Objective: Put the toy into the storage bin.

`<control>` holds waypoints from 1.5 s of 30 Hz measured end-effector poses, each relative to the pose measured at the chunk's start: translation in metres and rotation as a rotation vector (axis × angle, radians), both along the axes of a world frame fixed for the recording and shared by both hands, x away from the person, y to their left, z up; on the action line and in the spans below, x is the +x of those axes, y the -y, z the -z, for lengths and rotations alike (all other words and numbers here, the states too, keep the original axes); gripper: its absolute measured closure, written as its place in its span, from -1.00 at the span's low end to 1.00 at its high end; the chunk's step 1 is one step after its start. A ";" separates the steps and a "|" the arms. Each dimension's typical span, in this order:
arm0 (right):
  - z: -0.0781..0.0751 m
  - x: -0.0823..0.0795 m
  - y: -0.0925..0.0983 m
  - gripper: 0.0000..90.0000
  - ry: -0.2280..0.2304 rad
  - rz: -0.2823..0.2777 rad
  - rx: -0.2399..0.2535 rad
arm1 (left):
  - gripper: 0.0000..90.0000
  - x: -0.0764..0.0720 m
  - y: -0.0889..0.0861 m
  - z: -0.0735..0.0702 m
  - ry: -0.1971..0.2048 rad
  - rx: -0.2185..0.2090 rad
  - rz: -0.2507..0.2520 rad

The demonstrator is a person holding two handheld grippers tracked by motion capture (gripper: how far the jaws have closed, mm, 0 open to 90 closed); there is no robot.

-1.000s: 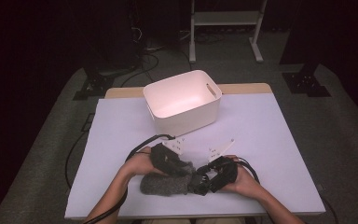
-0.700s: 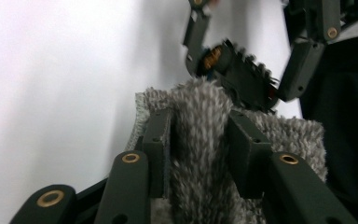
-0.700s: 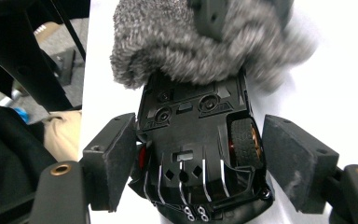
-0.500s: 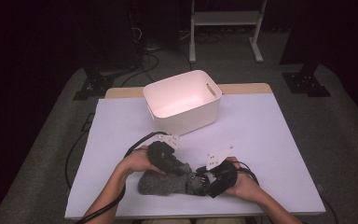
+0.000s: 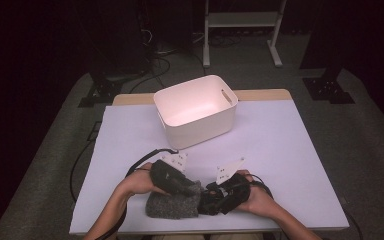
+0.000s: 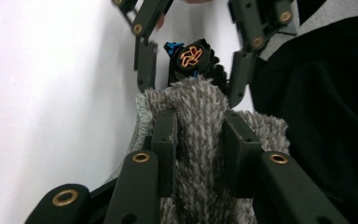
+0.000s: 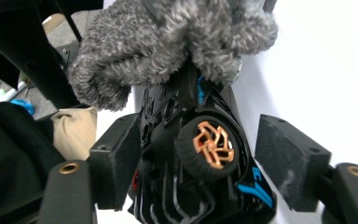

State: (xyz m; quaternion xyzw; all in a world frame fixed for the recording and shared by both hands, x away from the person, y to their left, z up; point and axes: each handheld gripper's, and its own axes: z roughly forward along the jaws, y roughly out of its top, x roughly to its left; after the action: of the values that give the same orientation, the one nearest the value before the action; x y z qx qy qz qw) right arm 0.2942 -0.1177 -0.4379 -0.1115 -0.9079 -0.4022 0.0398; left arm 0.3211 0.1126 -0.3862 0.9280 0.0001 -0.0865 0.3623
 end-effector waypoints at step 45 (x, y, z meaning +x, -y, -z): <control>0.001 -0.002 -0.003 0.25 0.108 -0.023 -0.049 | 0.56 0.000 -0.005 -0.020 0.048 0.009 0.022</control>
State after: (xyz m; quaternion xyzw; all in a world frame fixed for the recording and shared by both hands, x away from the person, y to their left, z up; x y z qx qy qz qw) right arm 0.2917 -0.1150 -0.4386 -0.0803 -0.9195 -0.3848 -0.0076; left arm 0.3208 0.1175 -0.3666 0.9314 -0.0184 -0.0684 0.3571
